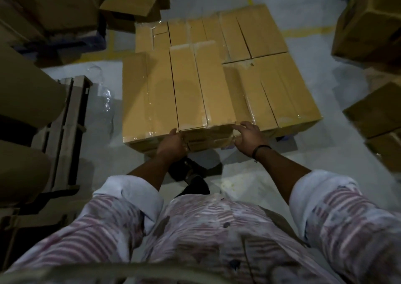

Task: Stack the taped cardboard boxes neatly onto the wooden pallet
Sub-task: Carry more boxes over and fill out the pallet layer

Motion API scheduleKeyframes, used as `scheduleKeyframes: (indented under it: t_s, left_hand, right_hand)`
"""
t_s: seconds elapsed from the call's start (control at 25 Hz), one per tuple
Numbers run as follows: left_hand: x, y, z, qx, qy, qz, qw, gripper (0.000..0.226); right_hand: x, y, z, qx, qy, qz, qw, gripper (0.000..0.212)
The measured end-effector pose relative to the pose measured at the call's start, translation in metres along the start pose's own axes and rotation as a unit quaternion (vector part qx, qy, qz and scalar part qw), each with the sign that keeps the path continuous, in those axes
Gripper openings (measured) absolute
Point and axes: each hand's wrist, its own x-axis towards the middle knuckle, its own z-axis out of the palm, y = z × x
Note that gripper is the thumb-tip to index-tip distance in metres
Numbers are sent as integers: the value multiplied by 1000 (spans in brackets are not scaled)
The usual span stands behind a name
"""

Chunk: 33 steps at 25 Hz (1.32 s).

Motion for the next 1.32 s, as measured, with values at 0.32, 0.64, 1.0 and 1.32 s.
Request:
scheduleKeyframes:
  t_s: [0.32, 0.64, 1.0, 1.32]
  left_hand:
    - [19, -4, 5, -58, 39, 24, 997, 61]
    - [94, -23, 34, -128, 28, -3, 991, 77]
    - [140, -42, 57, -137, 41, -10, 990, 65]
    - [148, -35, 58, -81, 62, 1, 995, 36]
  right_hand:
    - [26, 0, -8, -19, 26, 13, 999, 56]
    - [101, -14, 28, -34, 12, -13, 999, 59]
    - [155, -3, 68, -15, -9, 29, 999, 56]
    - [166, 18, 86, 46, -14, 80, 996, 64]
